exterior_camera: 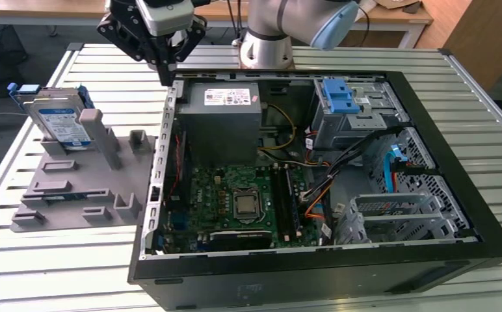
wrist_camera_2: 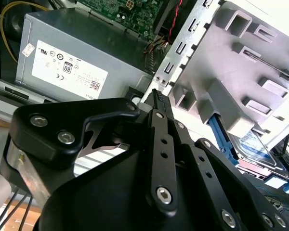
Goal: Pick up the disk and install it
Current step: 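Reach for the disk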
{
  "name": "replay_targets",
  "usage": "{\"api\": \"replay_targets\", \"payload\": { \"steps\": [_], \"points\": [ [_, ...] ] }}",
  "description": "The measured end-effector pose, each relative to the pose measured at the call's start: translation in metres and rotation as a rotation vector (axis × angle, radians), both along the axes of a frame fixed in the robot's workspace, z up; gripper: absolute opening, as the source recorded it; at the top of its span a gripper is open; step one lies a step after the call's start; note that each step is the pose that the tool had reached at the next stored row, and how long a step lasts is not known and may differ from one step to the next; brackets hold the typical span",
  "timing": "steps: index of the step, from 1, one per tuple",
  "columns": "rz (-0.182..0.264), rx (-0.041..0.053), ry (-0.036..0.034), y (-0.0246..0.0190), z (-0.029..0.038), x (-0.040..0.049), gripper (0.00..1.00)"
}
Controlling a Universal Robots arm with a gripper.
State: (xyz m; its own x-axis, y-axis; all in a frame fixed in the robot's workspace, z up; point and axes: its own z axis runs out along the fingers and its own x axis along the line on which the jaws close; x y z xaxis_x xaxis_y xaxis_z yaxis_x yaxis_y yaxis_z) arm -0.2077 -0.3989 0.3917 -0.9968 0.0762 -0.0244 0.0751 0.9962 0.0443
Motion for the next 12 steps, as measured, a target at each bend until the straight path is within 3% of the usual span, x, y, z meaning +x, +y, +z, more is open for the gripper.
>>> {"api": "replay_targets", "payload": {
  "steps": [12],
  "points": [
    [0.0,0.0001,-0.0001,0.0,-0.0003,-0.0061,0.11]
  ]
}}
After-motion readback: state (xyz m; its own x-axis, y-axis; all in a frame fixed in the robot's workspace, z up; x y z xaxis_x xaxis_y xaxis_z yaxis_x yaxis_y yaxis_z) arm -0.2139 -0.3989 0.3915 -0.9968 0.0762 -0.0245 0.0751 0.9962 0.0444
